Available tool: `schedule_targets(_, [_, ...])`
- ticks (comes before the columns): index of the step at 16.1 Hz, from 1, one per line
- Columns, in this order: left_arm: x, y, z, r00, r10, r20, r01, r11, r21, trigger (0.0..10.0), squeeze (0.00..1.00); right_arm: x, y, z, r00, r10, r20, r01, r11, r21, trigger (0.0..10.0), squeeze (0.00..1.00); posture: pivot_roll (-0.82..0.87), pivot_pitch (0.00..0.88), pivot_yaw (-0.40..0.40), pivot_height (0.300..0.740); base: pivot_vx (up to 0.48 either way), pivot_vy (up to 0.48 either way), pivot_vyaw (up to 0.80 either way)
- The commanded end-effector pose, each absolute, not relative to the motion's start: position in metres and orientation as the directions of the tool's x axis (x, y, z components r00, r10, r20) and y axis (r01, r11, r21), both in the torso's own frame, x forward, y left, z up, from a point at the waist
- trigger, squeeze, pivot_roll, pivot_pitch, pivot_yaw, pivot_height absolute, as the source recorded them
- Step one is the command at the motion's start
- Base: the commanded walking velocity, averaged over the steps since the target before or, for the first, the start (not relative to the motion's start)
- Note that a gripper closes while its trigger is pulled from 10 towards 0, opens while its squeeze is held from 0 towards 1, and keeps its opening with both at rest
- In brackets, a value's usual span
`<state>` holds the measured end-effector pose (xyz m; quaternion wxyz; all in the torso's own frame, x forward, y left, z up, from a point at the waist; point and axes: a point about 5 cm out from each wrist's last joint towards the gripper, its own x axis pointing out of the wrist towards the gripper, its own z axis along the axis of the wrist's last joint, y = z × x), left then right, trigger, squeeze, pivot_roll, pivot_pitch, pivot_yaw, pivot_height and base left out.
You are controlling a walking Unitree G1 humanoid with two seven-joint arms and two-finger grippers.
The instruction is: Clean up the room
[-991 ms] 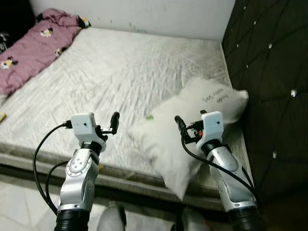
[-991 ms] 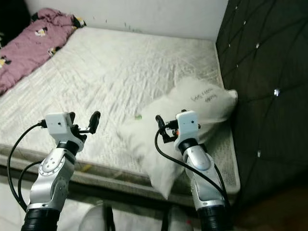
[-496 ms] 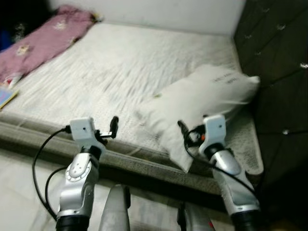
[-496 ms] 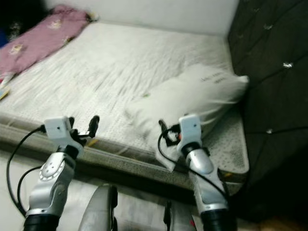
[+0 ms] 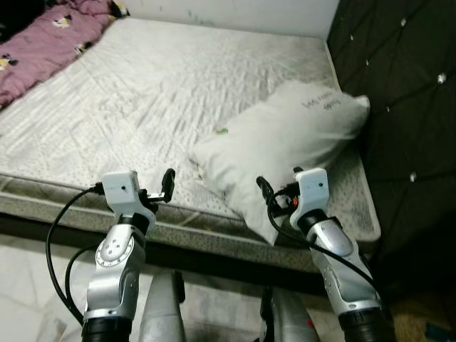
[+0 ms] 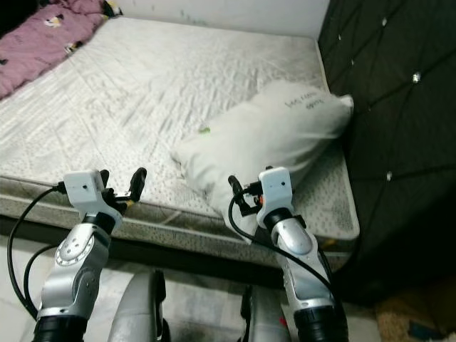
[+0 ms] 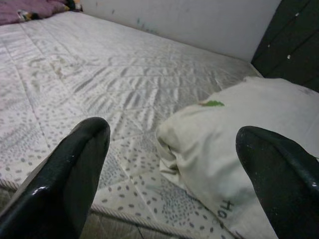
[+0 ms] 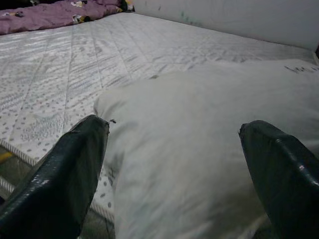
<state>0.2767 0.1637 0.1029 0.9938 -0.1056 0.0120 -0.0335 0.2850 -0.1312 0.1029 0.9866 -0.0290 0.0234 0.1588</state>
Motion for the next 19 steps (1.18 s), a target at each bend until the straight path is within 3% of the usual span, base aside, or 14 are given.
schedule_targets(1, [0.2771,0.1642,0.1056,0.997,-0.07,-0.012,0.066,0.976,-0.21,10.0,0.0,0.2851,-0.1305,0.1054,0.946,0.319,-0.052,-0.322,0.945,-0.051,10.0,0.0,0.02,0.041,-0.028,0.567,0.0,0.0,0.0])
schedule_targets(10, [0.2791,0.1625,0.1097,0.995,-0.099,0.013,0.099,0.972,-0.214,10.0,0.0,0.2879,-0.1298,0.1065,0.947,0.317,-0.052,-0.319,0.947,-0.047,10.0,0.0,0.02,0.06,-0.026,0.567,0.265,0.0,0.0])
schedule_targets(19, [0.2794,0.1604,0.1099,0.994,-0.107,0.017,0.108,0.97,-0.217,10.0,0.0,0.2883,-0.1287,0.1073,0.943,0.33,-0.048,-0.332,0.942,-0.055,10.0,0.0,0.02,0.06,-0.028,0.567,0.48,0.0,0.0])
